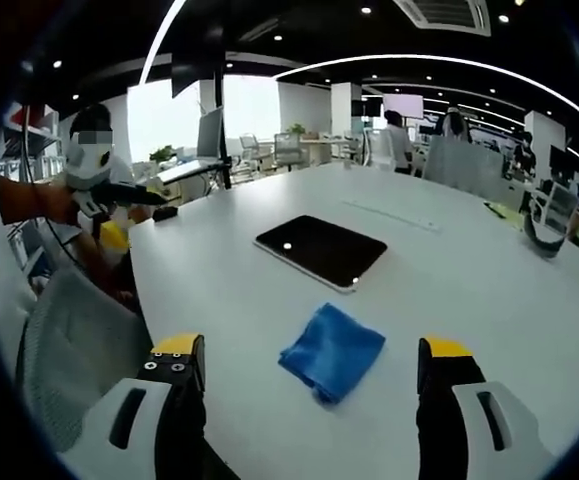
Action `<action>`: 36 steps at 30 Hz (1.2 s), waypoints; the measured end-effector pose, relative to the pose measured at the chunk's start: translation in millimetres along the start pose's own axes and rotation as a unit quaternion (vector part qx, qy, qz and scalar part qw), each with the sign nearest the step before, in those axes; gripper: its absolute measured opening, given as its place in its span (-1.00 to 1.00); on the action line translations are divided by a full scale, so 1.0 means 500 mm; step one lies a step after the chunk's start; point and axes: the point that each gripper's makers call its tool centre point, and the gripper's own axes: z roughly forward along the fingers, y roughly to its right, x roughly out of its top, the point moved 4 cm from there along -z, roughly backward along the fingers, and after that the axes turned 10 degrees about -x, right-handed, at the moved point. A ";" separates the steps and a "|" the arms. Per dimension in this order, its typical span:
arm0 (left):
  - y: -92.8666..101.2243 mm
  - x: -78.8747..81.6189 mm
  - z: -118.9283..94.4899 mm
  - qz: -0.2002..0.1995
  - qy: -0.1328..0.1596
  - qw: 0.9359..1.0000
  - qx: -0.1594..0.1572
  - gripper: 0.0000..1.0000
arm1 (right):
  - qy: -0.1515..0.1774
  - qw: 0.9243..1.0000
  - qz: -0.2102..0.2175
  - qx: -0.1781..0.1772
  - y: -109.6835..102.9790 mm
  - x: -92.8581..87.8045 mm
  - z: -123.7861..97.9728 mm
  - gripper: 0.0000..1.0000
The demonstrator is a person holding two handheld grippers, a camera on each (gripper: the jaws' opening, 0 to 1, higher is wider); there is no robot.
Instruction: Wipe the mirror surface with the cleaning cloth until all visible marks leave the cleaned area.
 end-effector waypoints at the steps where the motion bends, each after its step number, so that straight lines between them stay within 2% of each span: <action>1: 0.001 -0.001 0.001 0.000 -0.001 1.000 -0.001 0.98 | 0.000 1.000 -0.002 0.000 0.001 0.001 0.001 0.73; 18: -0.007 -0.016 0.005 -0.003 -0.012 1.000 -0.010 0.98 | -0.008 1.000 -0.020 0.017 0.008 0.012 0.042 0.64; 23: -0.010 -0.017 0.006 -0.007 -0.011 1.000 -0.009 0.98 | -0.011 0.999 -0.025 0.023 0.013 0.017 0.060 0.54; 36: -0.015 -0.019 0.009 -0.011 -0.012 1.000 -0.013 0.98 | -0.039 0.998 -0.039 0.035 0.020 0.002 0.092 0.26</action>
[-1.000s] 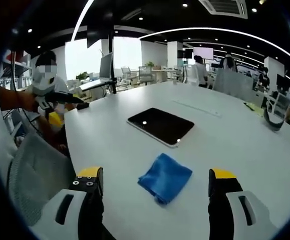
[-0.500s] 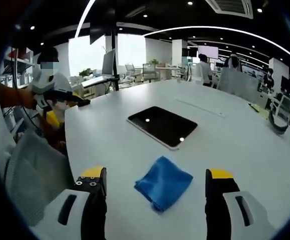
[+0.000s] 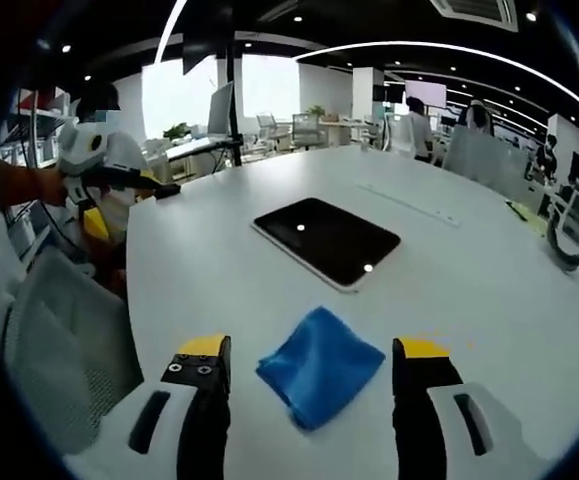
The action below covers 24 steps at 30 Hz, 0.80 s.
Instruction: Wipe the mirror surface with the cleaning cloth until all visible marks leave the cleaned area.
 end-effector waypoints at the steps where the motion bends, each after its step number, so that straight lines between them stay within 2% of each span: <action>1: -0.001 -0.001 0.000 -0.001 -0.001 1.000 0.000 0.98 | -0.001 1.000 -0.001 0.001 0.000 0.000 0.001 0.26; 14: -0.006 -0.005 0.005 -0.006 -0.001 1.000 -0.002 0.98 | -0.026 1.000 -0.006 0.014 0.007 -0.018 0.034 0.14; 24: -0.004 -0.002 0.008 -0.005 -0.002 1.000 -0.003 0.97 | -0.055 0.998 -0.017 0.025 0.006 -0.043 0.060 -0.09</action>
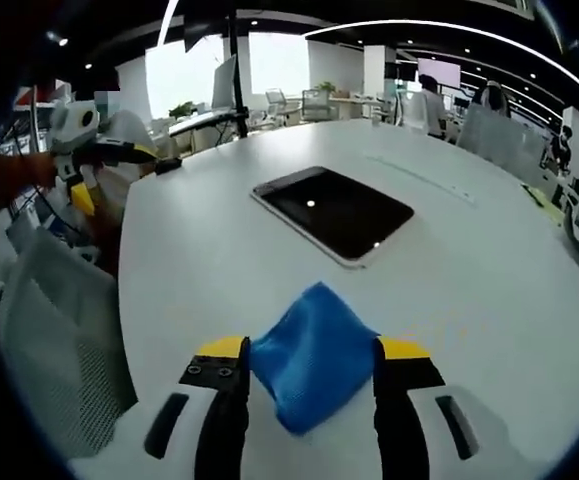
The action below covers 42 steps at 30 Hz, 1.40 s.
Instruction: Wipe the mirror surface with the cleaning cloth until all visible marks leave the cleaned area.
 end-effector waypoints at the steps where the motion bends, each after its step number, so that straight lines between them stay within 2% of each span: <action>1: 0.000 -0.001 0.000 0.000 -0.001 1.000 0.000 0.97 | -0.003 1.000 -0.001 0.000 -0.001 -0.002 0.002 -0.10; 7: 0.002 -0.002 0.002 0.001 -0.003 1.000 0.000 0.97 | -0.023 1.000 -0.006 0.007 -0.007 -0.013 0.019 -0.30; 15: 0.005 -0.005 -0.001 0.000 -0.005 1.000 -0.002 0.96 | -0.043 0.999 -0.019 0.000 0.001 -0.018 0.046 -0.51; 18: 0.003 -0.007 -0.004 -0.001 -0.005 1.000 0.000 0.96 | -0.050 0.999 -0.013 0.001 0.004 -0.020 0.051 -0.53; 27: -0.006 -0.010 -0.014 -0.003 -0.003 1.000 0.007 0.95 | -0.066 0.997 -0.037 -0.002 0.002 -0.026 0.059 -0.60; 33: -0.008 -0.014 -0.016 -0.005 -0.003 1.000 0.008 0.94 | -0.071 0.997 -0.036 -0.002 0.001 -0.025 0.057 -0.67; 42: -0.006 -0.017 -0.021 -0.009 0.000 1.000 0.010 0.94 | -0.081 0.997 0.001 0.001 0.013 -0.024 0.062 -0.89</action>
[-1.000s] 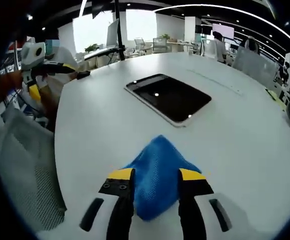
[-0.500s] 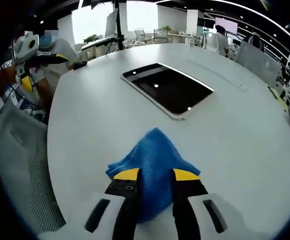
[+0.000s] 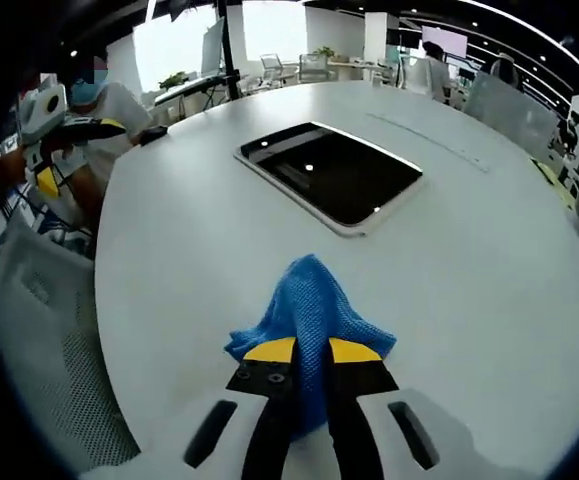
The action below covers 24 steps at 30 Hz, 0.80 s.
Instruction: Wipe the mirror surface with the cleaning cloth until all visible marks leave the cleaned area.
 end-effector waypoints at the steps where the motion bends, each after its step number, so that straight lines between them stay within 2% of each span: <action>1: 0.000 0.000 -0.001 0.000 0.000 1.000 0.001 0.94 | -0.001 1.000 -0.005 0.000 -0.001 -0.001 0.000 -0.90; 10: -0.003 -0.003 -0.006 -0.004 0.001 1.000 0.004 0.94 | 0.002 1.000 -0.010 -0.003 -0.003 0.004 -0.005 -0.93; 24: -0.004 -0.001 0.004 -0.004 0.003 1.000 -0.003 0.96 | 0.012 1.000 -0.006 -0.008 0.011 0.032 -0.033 -0.93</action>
